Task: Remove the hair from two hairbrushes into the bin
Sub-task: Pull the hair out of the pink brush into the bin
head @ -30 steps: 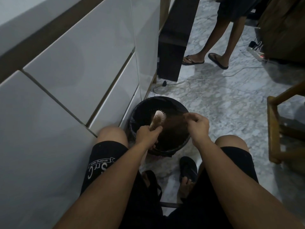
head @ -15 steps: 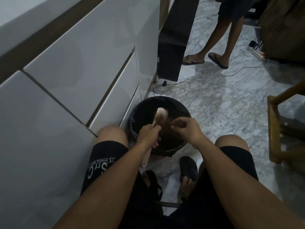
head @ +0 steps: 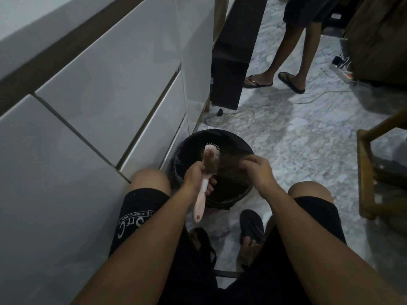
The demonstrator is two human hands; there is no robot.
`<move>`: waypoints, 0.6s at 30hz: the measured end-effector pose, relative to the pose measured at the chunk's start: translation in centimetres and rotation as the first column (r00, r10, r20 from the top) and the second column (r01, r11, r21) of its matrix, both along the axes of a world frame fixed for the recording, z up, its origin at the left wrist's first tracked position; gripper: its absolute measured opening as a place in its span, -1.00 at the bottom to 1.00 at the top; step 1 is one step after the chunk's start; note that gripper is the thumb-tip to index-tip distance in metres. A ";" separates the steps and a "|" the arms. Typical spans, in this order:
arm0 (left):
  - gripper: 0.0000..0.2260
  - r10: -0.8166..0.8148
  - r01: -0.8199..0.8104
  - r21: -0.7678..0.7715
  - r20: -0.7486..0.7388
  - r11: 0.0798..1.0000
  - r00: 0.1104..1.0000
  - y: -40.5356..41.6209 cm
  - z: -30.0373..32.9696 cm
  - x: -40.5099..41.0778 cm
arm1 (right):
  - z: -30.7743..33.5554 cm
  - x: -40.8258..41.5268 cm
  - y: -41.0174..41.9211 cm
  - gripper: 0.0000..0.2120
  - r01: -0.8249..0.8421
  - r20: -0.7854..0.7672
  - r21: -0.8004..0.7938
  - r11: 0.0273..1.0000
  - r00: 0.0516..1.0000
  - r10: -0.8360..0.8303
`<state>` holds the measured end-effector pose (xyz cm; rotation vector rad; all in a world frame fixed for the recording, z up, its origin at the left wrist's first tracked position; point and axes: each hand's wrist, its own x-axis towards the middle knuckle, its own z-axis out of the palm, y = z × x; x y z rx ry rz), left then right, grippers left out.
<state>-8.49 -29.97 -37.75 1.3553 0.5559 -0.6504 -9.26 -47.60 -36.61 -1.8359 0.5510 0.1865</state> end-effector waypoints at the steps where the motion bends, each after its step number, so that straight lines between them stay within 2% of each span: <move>1: -0.69 -0.006 0.005 -0.023 -0.008 1.000 1.000 -0.1 0.0 0.0 | -0.1 -0.2 0.2 -0.76 -0.074 0.000 -0.002 0.997 0.997 0.074; 3: -0.72 -0.023 0.023 -0.042 -0.008 0.999 1.000 -0.2 -0.1 -0.2 | -0.2 -0.7 0.8 -0.56 -0.170 -0.005 -0.024 0.985 0.986 0.170; 4: -0.72 -0.031 0.031 -0.043 -0.002 0.999 1.000 -0.3 -0.3 -0.3 | -0.1 -0.8 1.1 -0.53 -0.192 0.000 -0.036 0.981 0.981 0.192; 9: -0.77 -0.073 0.073 0.007 0.010 0.997 0.997 -0.6 -0.6 -0.4 | -0.1 -0.8 1.5 -0.82 -0.259 0.005 -0.197 0.946 0.964 0.265; 10: -0.79 -0.083 0.083 0.018 0.012 0.996 0.996 -0.6 -0.6 -0.4 | -0.2 -0.7 1.5 -0.82 -0.259 0.004 -0.232 0.938 0.964 0.268; 14: -0.83 -0.114 0.109 0.088 0.056 0.990 0.992 -0.4 -0.8 0.0 | -0.3 -0.6 1.2 -0.80 -0.185 0.076 -0.225 0.957 0.975 0.207; 18: -0.77 -0.104 0.082 0.171 0.120 0.982 0.987 -0.2 -0.9 0.4 | -0.7 -0.2 0.3 -0.83 0.006 0.110 -0.163 0.987 0.994 0.012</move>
